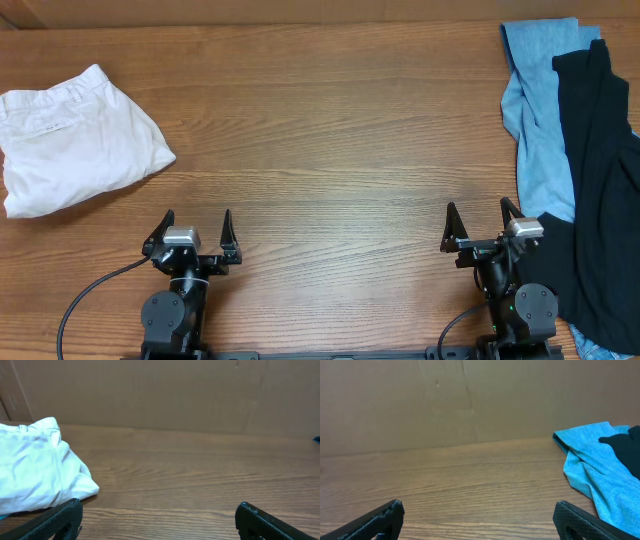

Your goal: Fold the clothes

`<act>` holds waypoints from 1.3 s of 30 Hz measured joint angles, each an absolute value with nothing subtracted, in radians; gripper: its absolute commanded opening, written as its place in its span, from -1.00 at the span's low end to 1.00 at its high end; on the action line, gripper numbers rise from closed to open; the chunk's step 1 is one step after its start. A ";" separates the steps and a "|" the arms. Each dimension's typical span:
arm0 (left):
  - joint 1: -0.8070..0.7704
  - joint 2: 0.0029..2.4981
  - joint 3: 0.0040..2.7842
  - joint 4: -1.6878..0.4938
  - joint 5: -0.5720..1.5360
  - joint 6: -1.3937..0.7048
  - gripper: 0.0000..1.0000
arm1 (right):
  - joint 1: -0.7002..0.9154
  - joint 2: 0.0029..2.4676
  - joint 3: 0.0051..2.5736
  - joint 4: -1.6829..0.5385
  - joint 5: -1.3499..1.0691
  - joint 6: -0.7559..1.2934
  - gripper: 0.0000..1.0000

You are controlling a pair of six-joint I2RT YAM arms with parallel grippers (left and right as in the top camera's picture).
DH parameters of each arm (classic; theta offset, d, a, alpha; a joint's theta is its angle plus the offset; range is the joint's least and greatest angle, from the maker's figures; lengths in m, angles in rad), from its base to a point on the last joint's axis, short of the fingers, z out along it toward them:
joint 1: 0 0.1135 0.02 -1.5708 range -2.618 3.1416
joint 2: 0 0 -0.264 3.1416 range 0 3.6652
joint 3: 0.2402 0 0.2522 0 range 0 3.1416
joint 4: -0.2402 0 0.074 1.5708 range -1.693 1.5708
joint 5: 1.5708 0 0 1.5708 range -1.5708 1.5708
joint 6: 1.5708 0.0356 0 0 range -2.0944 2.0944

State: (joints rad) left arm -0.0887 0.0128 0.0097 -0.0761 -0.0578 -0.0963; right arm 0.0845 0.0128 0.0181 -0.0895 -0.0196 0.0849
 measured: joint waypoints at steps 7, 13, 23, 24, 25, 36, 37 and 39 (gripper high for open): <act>-0.089 0.013 0.010 -0.078 -0.039 -0.096 1.00 | 0.084 0.013 0.018 -0.090 -0.019 0.085 1.00; -0.089 0.013 0.010 -0.078 -0.037 -0.096 1.00 | 0.085 0.013 0.018 -0.090 -0.019 0.085 0.99; -0.089 0.013 0.010 -0.078 -0.037 -0.096 1.00 | 0.084 0.013 0.018 -0.090 -0.019 0.085 1.00; -0.089 0.013 0.010 -0.078 -0.037 -0.096 1.00 | 0.084 0.013 0.018 -0.090 -0.019 0.084 1.00; -0.089 0.013 0.010 -0.078 -0.037 -0.096 1.00 | 0.084 0.013 0.018 -0.089 -0.019 0.085 1.00; -0.089 0.013 0.010 -0.078 -0.037 -0.096 1.00 | 0.084 0.013 0.018 -0.089 -0.019 0.085 1.00; -0.089 0.013 0.010 -0.078 -0.037 -0.096 1.00 | 0.084 0.013 0.018 -0.089 -0.019 0.084 1.00; -0.089 0.013 0.010 -0.078 -0.037 -0.096 1.00 | 0.084 0.013 0.018 -0.090 -0.019 0.084 1.00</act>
